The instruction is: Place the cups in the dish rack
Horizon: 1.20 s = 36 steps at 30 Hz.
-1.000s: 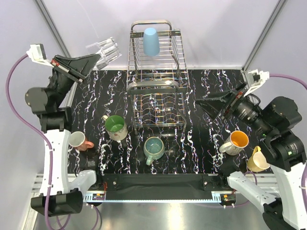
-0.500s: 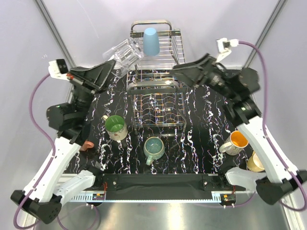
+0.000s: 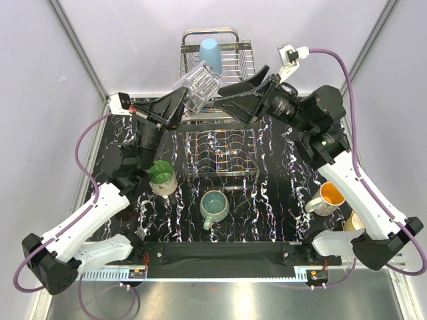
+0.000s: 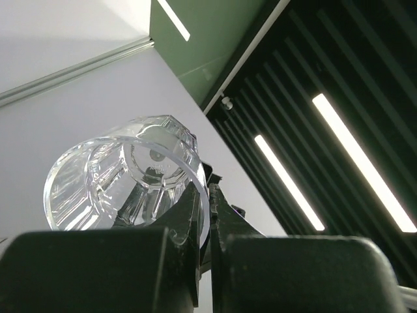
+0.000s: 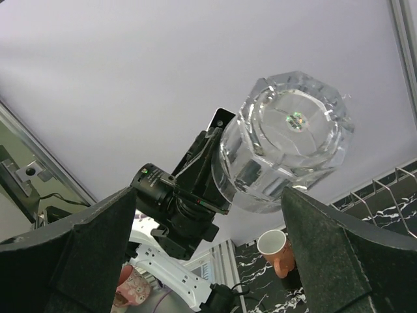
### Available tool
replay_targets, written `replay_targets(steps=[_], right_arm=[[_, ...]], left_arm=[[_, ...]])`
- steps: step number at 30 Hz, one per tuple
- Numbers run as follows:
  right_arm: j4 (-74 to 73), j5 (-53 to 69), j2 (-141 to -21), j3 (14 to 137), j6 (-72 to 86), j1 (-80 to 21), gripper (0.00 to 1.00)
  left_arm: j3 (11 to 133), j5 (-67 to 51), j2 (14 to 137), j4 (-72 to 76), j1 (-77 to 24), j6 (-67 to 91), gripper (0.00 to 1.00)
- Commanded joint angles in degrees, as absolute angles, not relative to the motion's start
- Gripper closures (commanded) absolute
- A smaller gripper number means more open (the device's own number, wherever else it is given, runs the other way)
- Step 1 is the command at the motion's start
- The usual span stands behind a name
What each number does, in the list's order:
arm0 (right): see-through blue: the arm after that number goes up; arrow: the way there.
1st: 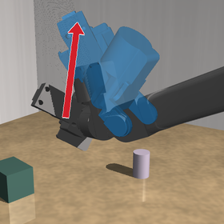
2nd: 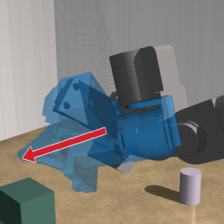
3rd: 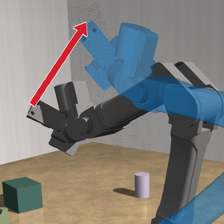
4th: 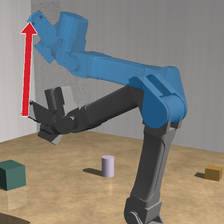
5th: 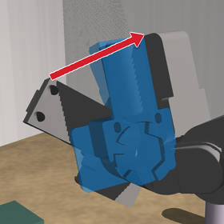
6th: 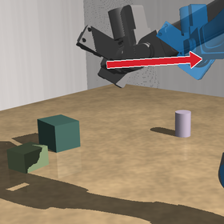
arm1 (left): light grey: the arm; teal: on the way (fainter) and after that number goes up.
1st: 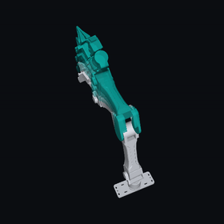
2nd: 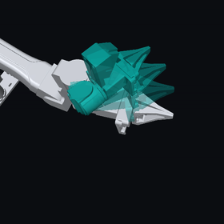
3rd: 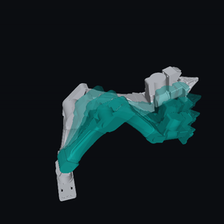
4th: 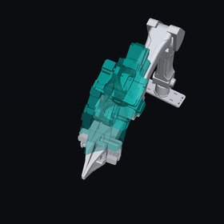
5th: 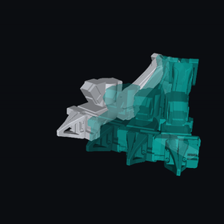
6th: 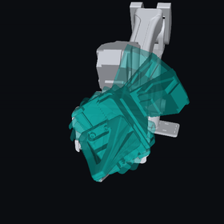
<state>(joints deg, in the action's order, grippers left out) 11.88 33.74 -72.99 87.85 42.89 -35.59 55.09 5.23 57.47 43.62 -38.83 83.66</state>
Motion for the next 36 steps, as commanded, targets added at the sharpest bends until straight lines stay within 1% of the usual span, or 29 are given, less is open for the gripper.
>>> replay_targets(steps=[1,8,12,18,22,24,25,26,27,28,29,30,31,32,33,34,35,36], right_arm=[[13.5,32.1,-74.2,89.9,41.2,-36.2,0.00],[12.3,29.1,-73.3,89.2,40.3,-36.4,0.00],[11.6,28.5,-74.3,90.7,39.8,-36.7,0.00],[11.4,28.2,-75.8,92.3,39.6,-36.8,0.00],[12.5,28.0,-75.8,92.2,40.0,-36.8,0.01],[13.0,28.0,-75.9,91.9,40.3,-36.8,0.07],[13.4,28.0,-75.9,91.9,40.3,-36.9,0.13],[14.0,28.3,-76.0,92.0,40.3,-36.9,0.25],[14.0,28.3,-76.1,92.2,40.3,-37.0,0.25],[14.1,28.6,-76.1,92.3,40.3,-37.0,0.43],[14.1,28.7,-76.2,92.5,40.3,-37.0,0.58],[13.9,28.7,-76.2,92.6,40.0,-37.0,0.74],[13.4,28.3,-76.1,92.8,39.8,-37.0,0.96],[12.9,28.0,-76.1,92.9,39.6,-36.9,1.00],[11.8,27.4,-76.1,93.2,38.8,-37.0,1.00],[11.3,27.2,-76.0,93.4,38.3,-37.0,1.00],[10.7,26.7,-75.9,93.6,37.8,-36.9,1.00],[9.9,26.2,-75.8,94.0,36.7,-37.0,1.00]], left_arm=[[55.5,7.8,57.3,52.8,-40.8,84.1,1.00],[55.7,9.8,56.2,54.1,-43.7,79.5,1.00],[56.9,9.7,57.5,53.5,-46.2,79.6,1.00],[55.9,9.5,59.4,57.1,-48.2,81.7,1.00],[55.5,10.3,59.3,56.6,-48.8,81.1,1.00],[55.8,9.9,59.7,57.0,-49.0,81.0,1.00],[55.9,9.8,60.1,57.2,-49.1,81.0,1.00],[56.0,9.2,60.4,57.7,-49.1,81.3,1.00],[56.1,8.8,60.6,57.9,-49.1,81.6,1.00],[56.0,8.6,60.7,58.2,-49.1,81.4,1.00],[55.6,8.5,60.7,58.2,-49.1,81.3,0.98],[55.5,8.5,60.7,57.7,-49.1,81.3,0.92],[55.1,8.5,60.6,57.4,-49.0,81.4,0.82],[54.2,8.7,60.3,57.0,-49.0,81.6,0.65],[53.7,8.9,59.6,56.2,-49.0,81.6,0.40],[53.2,9.0,59.0,55.4,-48.9,81.0,0.28],[52.1,9.2,58.4,54.5,-48.8,80.4,0.19],[51.4,9.4,56.6,52.4,-48.6,80.0,0.08]])
